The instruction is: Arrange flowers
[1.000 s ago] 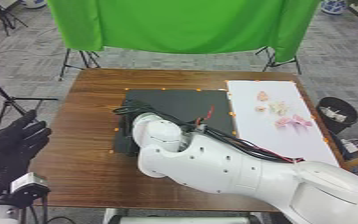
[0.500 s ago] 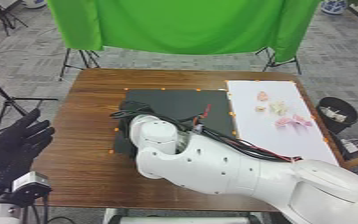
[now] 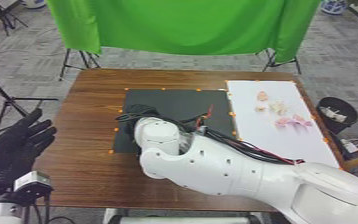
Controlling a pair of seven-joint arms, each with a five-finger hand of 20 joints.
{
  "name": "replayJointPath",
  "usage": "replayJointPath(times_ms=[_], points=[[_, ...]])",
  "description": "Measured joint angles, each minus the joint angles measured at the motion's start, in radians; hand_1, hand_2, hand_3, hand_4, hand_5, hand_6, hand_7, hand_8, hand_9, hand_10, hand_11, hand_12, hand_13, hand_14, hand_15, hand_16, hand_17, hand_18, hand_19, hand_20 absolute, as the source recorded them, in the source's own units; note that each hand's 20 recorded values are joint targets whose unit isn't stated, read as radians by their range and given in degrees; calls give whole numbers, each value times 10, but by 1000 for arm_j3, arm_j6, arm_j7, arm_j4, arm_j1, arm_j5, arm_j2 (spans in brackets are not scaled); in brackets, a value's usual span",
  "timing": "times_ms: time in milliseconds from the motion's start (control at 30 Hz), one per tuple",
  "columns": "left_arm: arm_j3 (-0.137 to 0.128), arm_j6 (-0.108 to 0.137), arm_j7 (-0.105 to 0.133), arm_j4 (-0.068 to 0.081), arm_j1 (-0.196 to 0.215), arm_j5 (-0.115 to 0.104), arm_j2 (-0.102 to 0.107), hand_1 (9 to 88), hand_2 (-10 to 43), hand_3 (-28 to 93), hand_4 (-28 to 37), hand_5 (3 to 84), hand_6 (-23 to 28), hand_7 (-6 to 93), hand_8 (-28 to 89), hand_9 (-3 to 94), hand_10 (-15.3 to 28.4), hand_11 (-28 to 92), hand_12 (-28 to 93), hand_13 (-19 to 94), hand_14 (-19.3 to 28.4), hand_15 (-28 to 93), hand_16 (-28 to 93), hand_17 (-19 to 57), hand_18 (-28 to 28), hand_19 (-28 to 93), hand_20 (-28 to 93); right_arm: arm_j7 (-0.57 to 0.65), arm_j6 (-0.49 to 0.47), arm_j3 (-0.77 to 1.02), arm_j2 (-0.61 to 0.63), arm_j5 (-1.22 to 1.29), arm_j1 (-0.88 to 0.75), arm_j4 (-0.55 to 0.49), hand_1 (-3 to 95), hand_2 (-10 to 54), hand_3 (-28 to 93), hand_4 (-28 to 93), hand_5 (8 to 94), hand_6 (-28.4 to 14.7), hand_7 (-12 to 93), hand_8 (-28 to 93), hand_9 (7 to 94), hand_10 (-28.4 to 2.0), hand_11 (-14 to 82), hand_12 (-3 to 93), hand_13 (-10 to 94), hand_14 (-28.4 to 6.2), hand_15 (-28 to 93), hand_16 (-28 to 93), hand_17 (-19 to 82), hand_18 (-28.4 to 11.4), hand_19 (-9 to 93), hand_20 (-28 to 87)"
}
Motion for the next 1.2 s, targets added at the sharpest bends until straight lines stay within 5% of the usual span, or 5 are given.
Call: replayJointPath(times_ms=[533, 900, 1200], points=[[8, 2, 14, -1, 3, -9, 14, 304, 72, 659, -205, 387, 103, 99, -78, 319, 189, 289, 105, 175, 235, 483, -115, -97, 207, 432, 75, 35, -19, -26, 10, -19, 31, -29, 376, -92, 701, -198, 608, -63, 169, -94, 795, -186, 213, 152, 850, -45, 654, 155, 615, -147, 932, 298], [14, 4, 19, -8, 21, -3, -16, 304, 72, 659, -206, 387, 102, 100, -78, 318, 189, 288, 106, 175, 235, 483, -116, -97, 207, 432, 75, 19, -10, -41, 52, 0, 77, -90, 351, -52, 699, -192, 579, -66, 158, -88, 751, -196, 204, 151, 825, -60, 646, 157, 587, -156, 932, 277], [38, 16, 93, -14, 53, -19, -15, 304, 71, 660, -208, 387, 102, 99, -78, 319, 188, 288, 105, 175, 236, 483, -115, -96, 206, 432, 76, -81, -2, 78, 227, 109, 96, -298, 346, -29, 727, -198, 544, -63, 157, -88, 650, -212, 176, 147, 749, -88, 678, 146, 527, -161, 932, 240]])
